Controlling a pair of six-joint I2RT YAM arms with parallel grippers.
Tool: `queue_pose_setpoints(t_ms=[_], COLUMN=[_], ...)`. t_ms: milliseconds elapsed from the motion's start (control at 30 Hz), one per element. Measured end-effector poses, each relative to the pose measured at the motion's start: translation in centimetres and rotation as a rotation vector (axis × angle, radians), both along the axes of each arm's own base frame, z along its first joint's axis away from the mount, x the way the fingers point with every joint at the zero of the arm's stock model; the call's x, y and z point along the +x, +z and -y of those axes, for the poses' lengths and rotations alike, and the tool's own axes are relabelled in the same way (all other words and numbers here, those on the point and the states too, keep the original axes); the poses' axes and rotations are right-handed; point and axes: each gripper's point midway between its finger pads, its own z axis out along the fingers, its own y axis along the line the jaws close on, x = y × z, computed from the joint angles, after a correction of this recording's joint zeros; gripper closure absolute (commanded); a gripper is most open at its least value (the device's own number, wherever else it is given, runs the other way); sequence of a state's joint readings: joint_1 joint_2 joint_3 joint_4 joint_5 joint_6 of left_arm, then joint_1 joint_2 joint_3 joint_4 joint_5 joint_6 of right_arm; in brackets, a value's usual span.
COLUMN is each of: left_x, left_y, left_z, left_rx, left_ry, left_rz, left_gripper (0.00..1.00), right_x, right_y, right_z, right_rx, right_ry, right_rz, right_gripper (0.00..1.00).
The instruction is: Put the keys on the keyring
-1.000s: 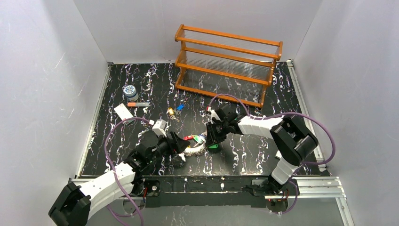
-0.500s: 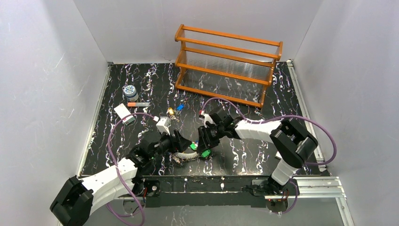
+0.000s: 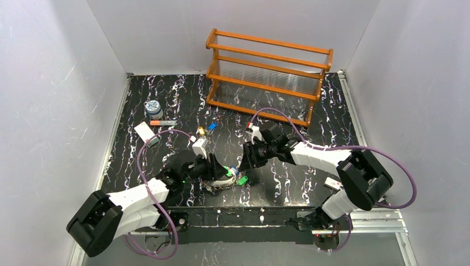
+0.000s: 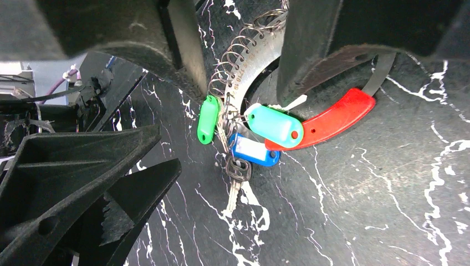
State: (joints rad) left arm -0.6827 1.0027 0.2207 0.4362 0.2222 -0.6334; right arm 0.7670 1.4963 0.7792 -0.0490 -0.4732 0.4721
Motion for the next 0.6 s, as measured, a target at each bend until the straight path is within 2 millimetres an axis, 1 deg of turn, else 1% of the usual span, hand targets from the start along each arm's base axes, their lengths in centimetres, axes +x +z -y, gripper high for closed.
queue_pose_setpoints(t_ms=[133,233,433,600], left_x=[-0.3,-0.5,-1.1,-1.5], left_y=[-0.7,-0.9,-0.7,-1.6], left_z=[0.6,1.1,2.3,2.7], left_rx=[0.002,-0.001,-0.019,-0.002], left_ry=[-0.033,-0.056,-0.102,-0.113], left_rz=[-0.033,-0.049,-0.049,-0.072], left_gripper=[0.59,0.63,0.65,0.68], right_x=[0.0,-0.3,-0.3,-0.5], right_y=[-0.7,-1.1,-1.3,-2.4], right_z=[0.7,0.9,0.6,0.4], right_rx=[-0.01,-0.008,0.016,0.005], right_ry=[-0.008,-0.006,0.009,0.019], right_rz=[-0.009,-0.016,-0.019,-0.049], right_gripper=[0.52,0.56,0.62,0.66])
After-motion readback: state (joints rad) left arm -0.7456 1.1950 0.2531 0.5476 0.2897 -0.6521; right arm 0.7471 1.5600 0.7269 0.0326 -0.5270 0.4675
